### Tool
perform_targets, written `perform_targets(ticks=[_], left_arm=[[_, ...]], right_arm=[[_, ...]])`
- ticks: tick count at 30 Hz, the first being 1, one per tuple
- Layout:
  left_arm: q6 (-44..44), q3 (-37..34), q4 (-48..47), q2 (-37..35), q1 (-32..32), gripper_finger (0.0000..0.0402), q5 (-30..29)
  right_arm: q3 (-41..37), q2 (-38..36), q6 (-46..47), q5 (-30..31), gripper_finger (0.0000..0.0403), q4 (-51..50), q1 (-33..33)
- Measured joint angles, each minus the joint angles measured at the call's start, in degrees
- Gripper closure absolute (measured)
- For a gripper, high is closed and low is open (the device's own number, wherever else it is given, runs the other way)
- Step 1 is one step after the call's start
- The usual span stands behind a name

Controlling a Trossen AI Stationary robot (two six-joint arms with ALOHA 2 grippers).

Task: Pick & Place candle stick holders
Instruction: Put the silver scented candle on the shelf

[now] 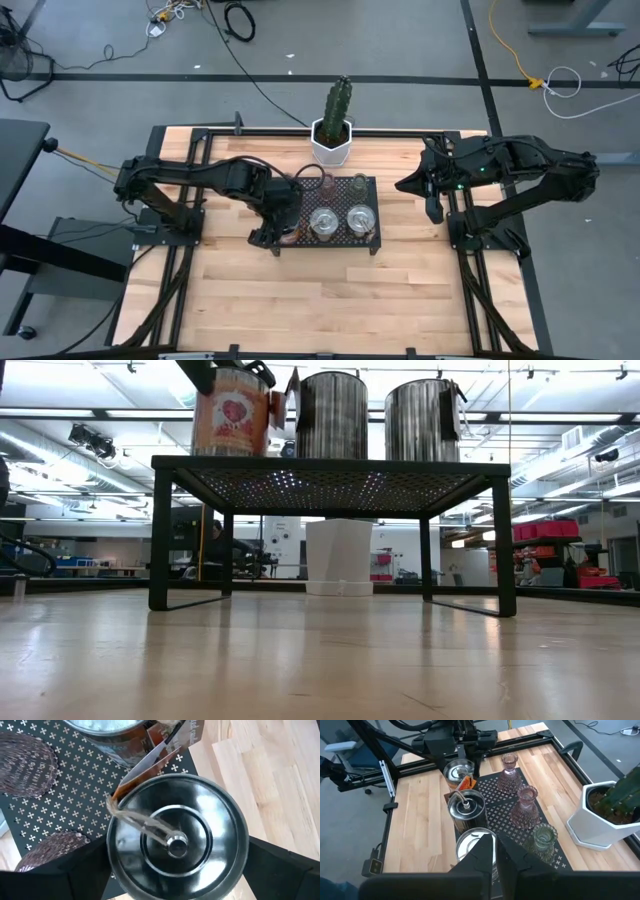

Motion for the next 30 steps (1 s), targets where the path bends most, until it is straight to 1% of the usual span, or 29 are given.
perform_targets(ticks=[30], left_arm=[[0.1,0.0,-0.2,0.0,0.0,0.0007,-0.6]], right_arm=[[0.0,0.0,0.0,0.0,0.0380,0.0,0.0]])
